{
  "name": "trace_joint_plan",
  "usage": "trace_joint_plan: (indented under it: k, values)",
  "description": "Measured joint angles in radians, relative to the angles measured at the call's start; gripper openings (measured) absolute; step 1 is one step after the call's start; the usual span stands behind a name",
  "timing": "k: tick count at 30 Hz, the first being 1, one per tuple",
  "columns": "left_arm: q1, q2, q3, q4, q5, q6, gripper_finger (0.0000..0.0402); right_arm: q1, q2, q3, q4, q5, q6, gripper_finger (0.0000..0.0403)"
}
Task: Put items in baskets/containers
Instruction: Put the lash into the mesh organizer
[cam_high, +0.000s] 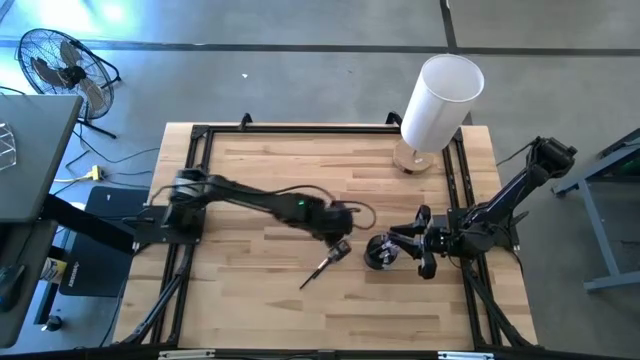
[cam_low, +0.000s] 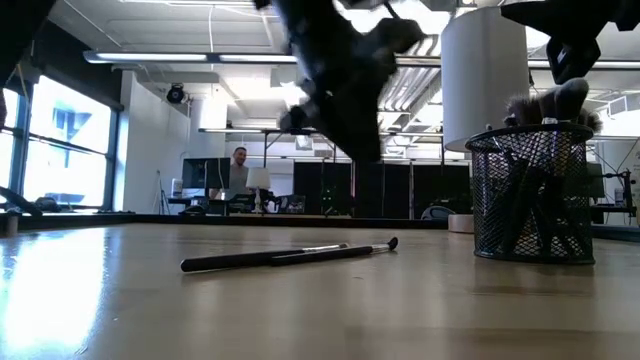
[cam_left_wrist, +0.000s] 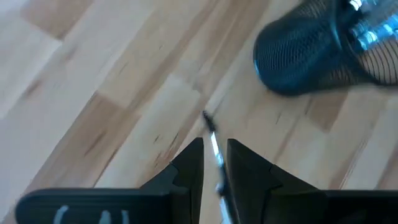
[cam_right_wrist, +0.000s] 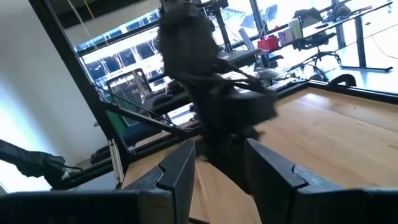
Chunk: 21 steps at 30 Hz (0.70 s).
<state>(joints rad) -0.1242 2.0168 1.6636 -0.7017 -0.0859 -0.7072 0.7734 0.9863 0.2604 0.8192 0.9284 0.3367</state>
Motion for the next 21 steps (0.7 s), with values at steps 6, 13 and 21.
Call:
trace_joint_plan:
  k: [6, 13, 21]
  values:
    - [0.039, 0.141, 0.153, -0.036, 0.098, -0.009, 0.0068, 0.003, 0.000, 0.000, -0.003, -0.019, 0.002, 0.0128]
    - [0.037, 0.190, 0.192, -0.037, 0.101, -0.096, 0.0068, 0.006, 0.000, 0.000, -0.022, -0.018, 0.003, 0.0128]
    - [0.025, 0.234, 0.190, -0.039, 0.062, -0.149, 0.0068, 0.006, 0.000, 0.000, -0.026, -0.015, 0.002, 0.0128]
